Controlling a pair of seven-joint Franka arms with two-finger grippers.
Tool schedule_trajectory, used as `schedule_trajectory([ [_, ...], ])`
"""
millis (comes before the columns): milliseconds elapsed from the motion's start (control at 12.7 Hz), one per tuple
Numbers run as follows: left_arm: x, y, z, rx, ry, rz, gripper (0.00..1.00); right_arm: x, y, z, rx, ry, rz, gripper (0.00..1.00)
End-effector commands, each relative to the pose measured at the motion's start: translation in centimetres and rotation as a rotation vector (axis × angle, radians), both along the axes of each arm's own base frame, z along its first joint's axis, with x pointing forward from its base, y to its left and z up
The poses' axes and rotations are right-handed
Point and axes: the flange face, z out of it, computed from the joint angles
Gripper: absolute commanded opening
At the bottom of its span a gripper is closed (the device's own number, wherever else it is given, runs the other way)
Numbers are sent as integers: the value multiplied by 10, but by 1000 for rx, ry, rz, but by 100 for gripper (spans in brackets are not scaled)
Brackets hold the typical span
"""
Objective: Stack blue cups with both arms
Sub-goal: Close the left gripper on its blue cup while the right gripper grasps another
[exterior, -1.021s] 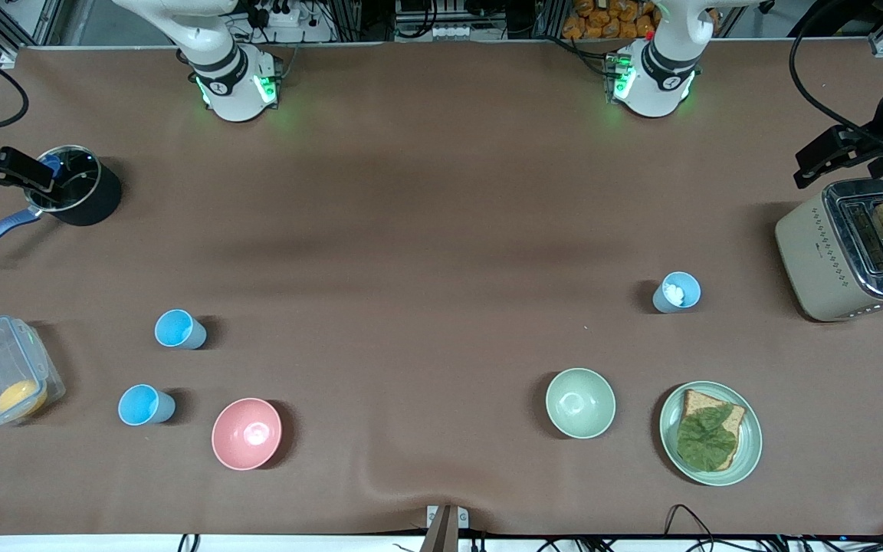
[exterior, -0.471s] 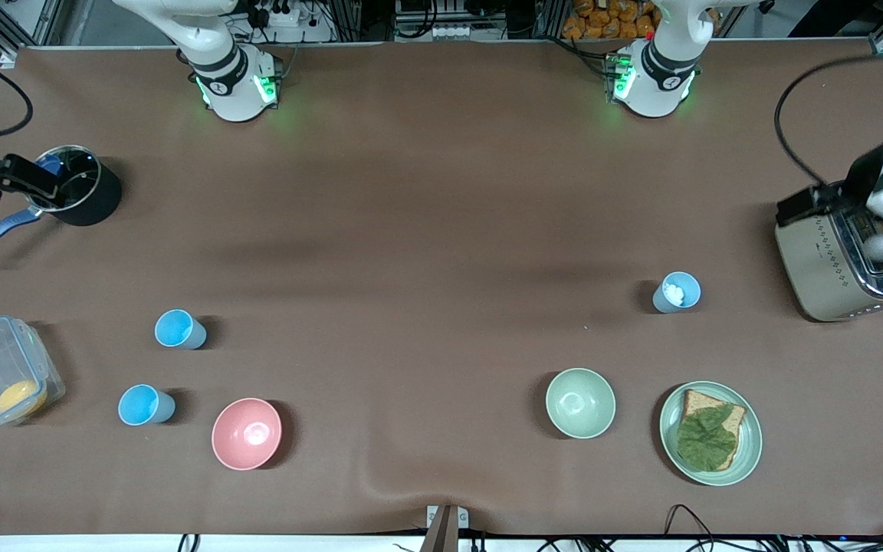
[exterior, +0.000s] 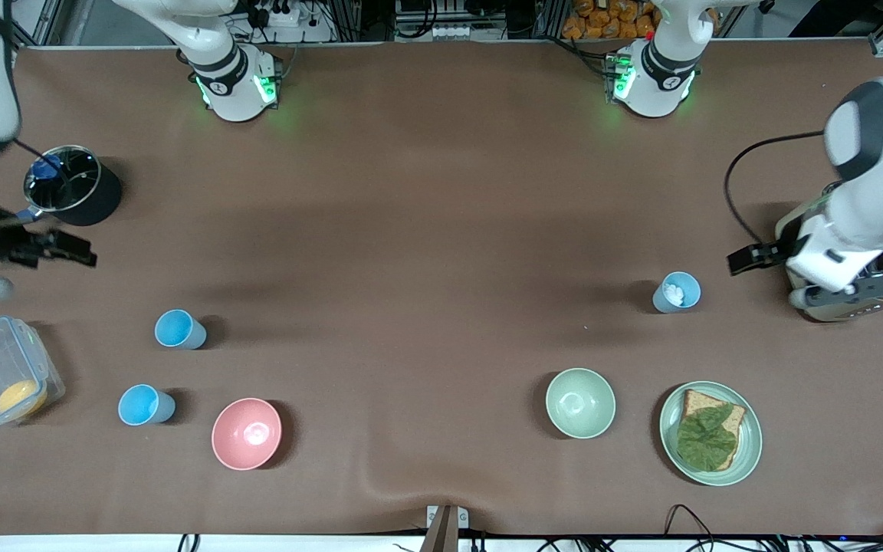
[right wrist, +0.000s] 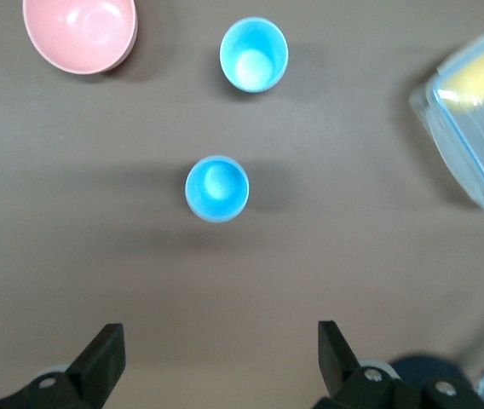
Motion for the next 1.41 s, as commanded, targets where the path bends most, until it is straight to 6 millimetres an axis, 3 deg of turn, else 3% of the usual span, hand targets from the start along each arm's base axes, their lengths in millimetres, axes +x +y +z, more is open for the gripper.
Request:
schedule_trajectory([
  [0, -29, 6, -44, -8, -25, -9, 100, 24, -17, -46, 12, -2, 57, 100],
  [236, -44, 19, -115, -20, -69, -30, 100, 48, -25, -115, 11, -19, 131, 100],
  [314, -44, 19, -132, -24, -75, -31, 100, 52, -38, -143, 14, -11, 140, 100],
  [393, -44, 18, -147, -28, -71, -32, 100, 53, -44, -166, 19, 8, 153, 100],
  [707, -42, 16, -180, -38, -42, -34, 99, 51, -36, -217, 38, 73, 180, 100],
  [942, -39, 15, -190, -42, -33, -33, 74, 51, -22, -232, 45, 92, 200, 100],
  [1021, -38, 13, -191, -42, -35, -36, 60, 51, -18, -236, 45, 99, 207, 100],
  [1178, -37, 10, -194, -43, -30, -41, 12, 50, -18, -249, 50, 116, 205, 100],
  [1257, -37, 10, -195, -43, -30, -42, 0, 49, -17, -258, 54, 129, 207, 100],
  [1335, -37, 8, -195, -44, -30, -45, 0, 49, -16, -264, 56, 135, 208, 100],
])
